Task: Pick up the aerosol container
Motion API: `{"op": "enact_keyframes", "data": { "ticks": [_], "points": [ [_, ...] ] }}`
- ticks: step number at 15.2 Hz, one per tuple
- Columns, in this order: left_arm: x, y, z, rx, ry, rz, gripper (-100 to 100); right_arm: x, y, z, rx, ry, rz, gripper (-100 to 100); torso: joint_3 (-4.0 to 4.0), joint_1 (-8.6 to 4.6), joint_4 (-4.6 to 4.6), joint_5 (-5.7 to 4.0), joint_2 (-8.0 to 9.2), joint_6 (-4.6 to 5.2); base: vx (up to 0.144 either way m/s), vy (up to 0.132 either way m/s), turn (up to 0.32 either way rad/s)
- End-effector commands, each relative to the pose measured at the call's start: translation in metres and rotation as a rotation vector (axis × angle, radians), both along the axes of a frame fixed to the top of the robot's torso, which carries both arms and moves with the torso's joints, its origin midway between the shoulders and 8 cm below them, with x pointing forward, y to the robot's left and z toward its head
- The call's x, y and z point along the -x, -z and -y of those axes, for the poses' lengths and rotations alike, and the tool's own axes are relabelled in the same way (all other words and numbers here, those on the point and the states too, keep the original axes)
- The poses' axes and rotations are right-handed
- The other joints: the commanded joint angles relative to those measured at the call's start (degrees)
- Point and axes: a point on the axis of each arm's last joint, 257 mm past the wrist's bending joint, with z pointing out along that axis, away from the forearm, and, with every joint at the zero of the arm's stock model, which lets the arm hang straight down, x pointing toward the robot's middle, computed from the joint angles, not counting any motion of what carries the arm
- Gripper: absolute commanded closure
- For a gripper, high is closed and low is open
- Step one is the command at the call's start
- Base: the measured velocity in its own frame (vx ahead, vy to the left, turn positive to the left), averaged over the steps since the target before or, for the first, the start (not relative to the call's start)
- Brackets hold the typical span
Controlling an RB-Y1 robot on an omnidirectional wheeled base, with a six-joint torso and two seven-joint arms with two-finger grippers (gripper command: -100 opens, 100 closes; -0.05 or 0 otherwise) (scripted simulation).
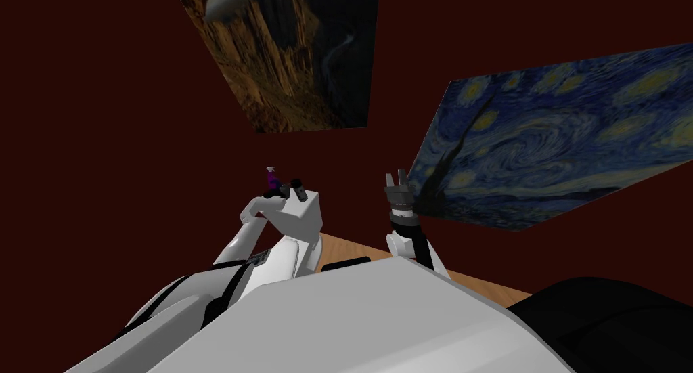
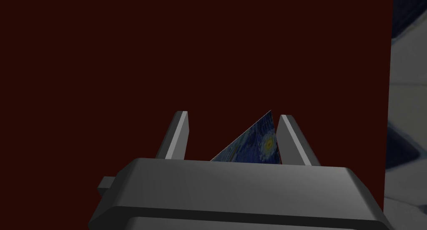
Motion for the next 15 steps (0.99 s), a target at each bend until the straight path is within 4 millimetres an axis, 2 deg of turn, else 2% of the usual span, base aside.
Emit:
{"op": "enact_keyframes", "data": {
  "ticks": [1,3,4,6,7,10,11,14,15],
  "points": [
    [-0.005,-0.003,-0.008,0.012,-0.027,-0.035,-100,0.000,0.000,0.000,0.000,0.000,0.000,0,0.00,0.00,0.00,0.00,0.00,0.00,0.007,-0.022,-0.018],
    [-0.003,0.001,-0.009,0.014,-0.034,-0.053,-100,0.000,0.000,0.000,0.000,0.000,0.000,0,-0.01,-0.01,-0.01,0.00,0.00,0.00,0.005,-0.012,-0.006],
    [-0.006,-0.004,-0.020,0.025,-0.061,-0.079,-100,0.000,0.000,0.000,0.000,0.000,0.000,0,0.00,0.01,-0.01,0.01,0.01,-0.01,0.006,-0.021,-0.016],
    [-0.005,-0.001,-0.022,0.033,-0.075,-0.109,-100,0.000,0.000,0.000,0.000,0.000,0.000,0,-0.01,-0.03,0.00,-0.01,-0.01,0.00,0.008,-0.021,-0.014],
    [-0.008,-0.008,-0.032,0.044,-0.096,-0.122,-100,0.000,0.000,0.000,0.000,0.000,0.000,0,-0.01,-0.02,-0.01,0.00,0.00,0.00,0.009,-0.023,-0.026],
    [-0.006,-0.004,-0.033,0.055,-0.116,-0.164,-100,0.000,0.000,0.000,0.000,0.000,0.000,0,-0.01,-0.03,-0.01,0.00,-0.01,0.00,0.007,-0.018,-0.010],
    [-0.007,-0.011,-0.042,0.070,-0.140,-0.182,-100,0.000,0.000,0.000,0.000,0.000,0.000,0,0.00,-0.01,-0.01,0.00,0.00,-0.01,0.006,-0.019,-0.021],
    [-0.004,-0.009,-0.043,0.081,-0.156,-0.218,-100,0.000,0.000,0.000,0.000,0.000,0.000,0,-0.01,-0.03,-0.01,0.00,0.00,0.00,0.008,-0.017,-0.011],
    [-0.005,-0.016,-0.051,0.100,-0.181,-0.238,-100,0.000,0.000,0.000,0.000,0.000,0.000,0,0.00,0.00,-0.01,0.01,0.01,-0.01,0.008,-0.019,-0.020]
  ]
}}
